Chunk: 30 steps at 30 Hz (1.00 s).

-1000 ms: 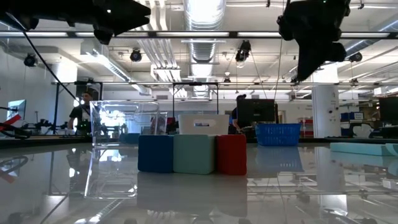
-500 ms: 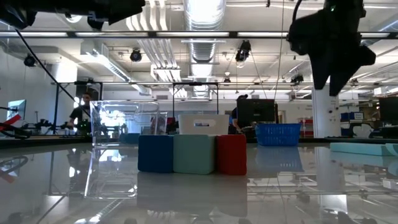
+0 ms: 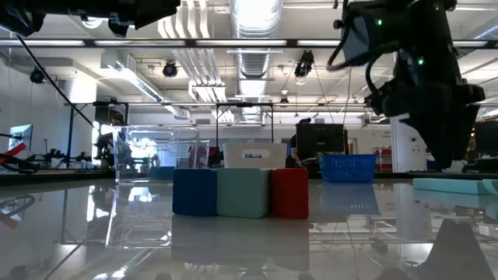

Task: Sort & place blocks by color
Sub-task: Put the top light blue block into the blue bin

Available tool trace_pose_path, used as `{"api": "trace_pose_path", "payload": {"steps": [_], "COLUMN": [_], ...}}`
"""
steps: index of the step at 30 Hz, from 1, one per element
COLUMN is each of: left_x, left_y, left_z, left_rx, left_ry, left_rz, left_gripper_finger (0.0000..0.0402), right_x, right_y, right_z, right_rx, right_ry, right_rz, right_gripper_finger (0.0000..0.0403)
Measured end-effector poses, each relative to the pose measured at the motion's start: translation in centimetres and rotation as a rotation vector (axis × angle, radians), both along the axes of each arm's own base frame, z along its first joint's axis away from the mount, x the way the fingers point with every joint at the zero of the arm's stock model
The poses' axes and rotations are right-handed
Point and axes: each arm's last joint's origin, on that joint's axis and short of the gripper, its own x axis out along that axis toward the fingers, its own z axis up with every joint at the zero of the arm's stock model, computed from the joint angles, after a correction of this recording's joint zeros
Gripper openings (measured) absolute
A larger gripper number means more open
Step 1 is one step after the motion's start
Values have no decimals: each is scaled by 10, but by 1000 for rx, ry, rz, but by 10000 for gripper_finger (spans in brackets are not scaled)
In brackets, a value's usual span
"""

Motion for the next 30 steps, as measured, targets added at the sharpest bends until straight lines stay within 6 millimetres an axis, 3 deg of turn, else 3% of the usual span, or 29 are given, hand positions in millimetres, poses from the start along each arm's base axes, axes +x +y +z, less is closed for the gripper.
{"api": "trace_pose_path", "payload": {"steps": [7,23,30], "left_x": [-3,-4,-5], "left_y": [1,2,2], "left_z": [8,8,9], "left_rx": [22,40,48], "left_ry": [-65,-79,-79], "left_rz": [16,24,28], "left_gripper_finger": [148,148,148], "right_x": [-2,1,-1], "right_y": [0,-1,-1], "right_z": [-14,-30,-34], "right_rx": [-7,-27,-25], "right_ry": [57,-51,-60], "right_rz": [12,-38,-41], "right_gripper_finger": [261,260,241]}}
